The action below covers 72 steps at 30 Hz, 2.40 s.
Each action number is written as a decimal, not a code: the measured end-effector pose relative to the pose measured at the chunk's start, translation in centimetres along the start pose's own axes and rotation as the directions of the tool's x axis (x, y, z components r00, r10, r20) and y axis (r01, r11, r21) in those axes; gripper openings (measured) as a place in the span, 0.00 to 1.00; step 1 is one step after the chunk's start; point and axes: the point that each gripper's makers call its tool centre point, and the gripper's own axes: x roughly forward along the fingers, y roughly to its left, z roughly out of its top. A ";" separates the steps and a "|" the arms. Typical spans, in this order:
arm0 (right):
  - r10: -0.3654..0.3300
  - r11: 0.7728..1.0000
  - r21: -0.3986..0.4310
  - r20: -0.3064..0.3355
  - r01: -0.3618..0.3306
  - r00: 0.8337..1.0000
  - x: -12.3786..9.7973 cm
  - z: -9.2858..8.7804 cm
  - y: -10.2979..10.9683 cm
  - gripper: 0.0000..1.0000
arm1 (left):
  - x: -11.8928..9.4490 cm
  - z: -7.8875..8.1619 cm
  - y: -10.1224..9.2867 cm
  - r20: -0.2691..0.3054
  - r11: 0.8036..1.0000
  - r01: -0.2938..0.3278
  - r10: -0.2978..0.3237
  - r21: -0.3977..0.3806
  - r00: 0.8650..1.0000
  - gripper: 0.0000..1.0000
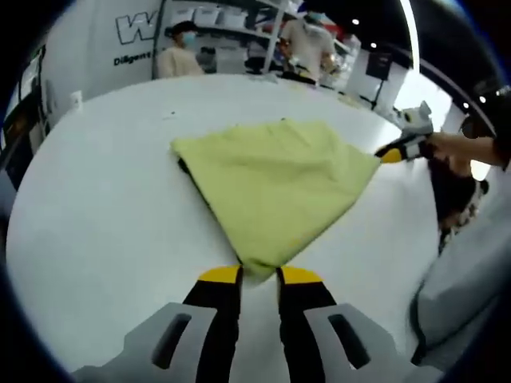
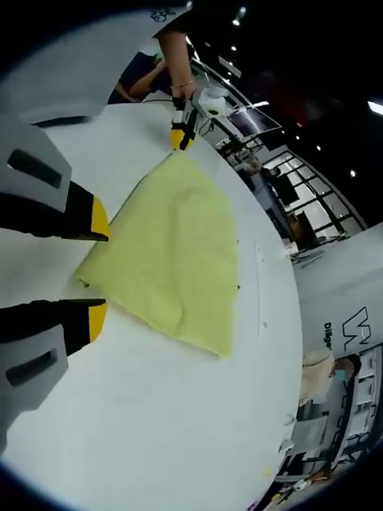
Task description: Fold the garment on the visible template until the final outline fits inside the template.
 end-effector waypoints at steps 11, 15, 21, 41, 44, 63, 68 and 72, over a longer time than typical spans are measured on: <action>0.009 0.999 0.037 -0.006 -0.009 1.000 0.1 -0.7 -0.3 0.03 | -0.4 -0.4 0.7 -0.024 0.997 0.039 -0.038 0.061 0.999 0.00; 0.005 0.999 0.045 -0.011 -0.004 1.000 0.2 -1.0 -0.4 0.00 | -0.9 0.2 1.0 -0.026 0.991 0.060 -0.057 0.116 0.998 0.00; 0.008 0.999 0.046 -0.002 -0.008 1.000 -0.2 -0.9 -0.4 0.00 | -1.1 0.5 0.6 -0.056 0.981 0.071 -0.062 0.183 0.997 0.00; -0.095 0.995 0.033 0.001 0.095 0.995 -2.6 -0.9 -1.7 0.00 | -10.9 -5.2 6.7 -0.045 0.965 -0.262 0.261 -0.019 0.964 0.00; -0.085 0.996 0.017 0.012 0.085 0.996 -2.8 -0.4 -1.4 0.00 | -12.3 -5.3 6.6 0.011 0.958 -0.272 0.274 -0.087 0.962 0.00; -0.165 0.985 -0.027 0.147 0.171 0.975 -8.3 -1.3 0.3 0.98 | -12.0 -0.6 3.3 0.222 0.942 -0.287 0.321 -0.174 0.921 0.84; -0.188 0.982 0.008 0.137 0.188 0.973 -9.6 -2.9 0.2 0.99 | -10.8 -0.5 1.1 0.227 0.948 -0.264 0.301 -0.177 0.926 0.99; -0.184 0.983 0.025 0.134 0.182 0.974 -10.1 -3.2 0.0 0.95 | -10.1 -0.8 0.9 0.213 0.953 -0.258 0.288 -0.157 0.934 0.99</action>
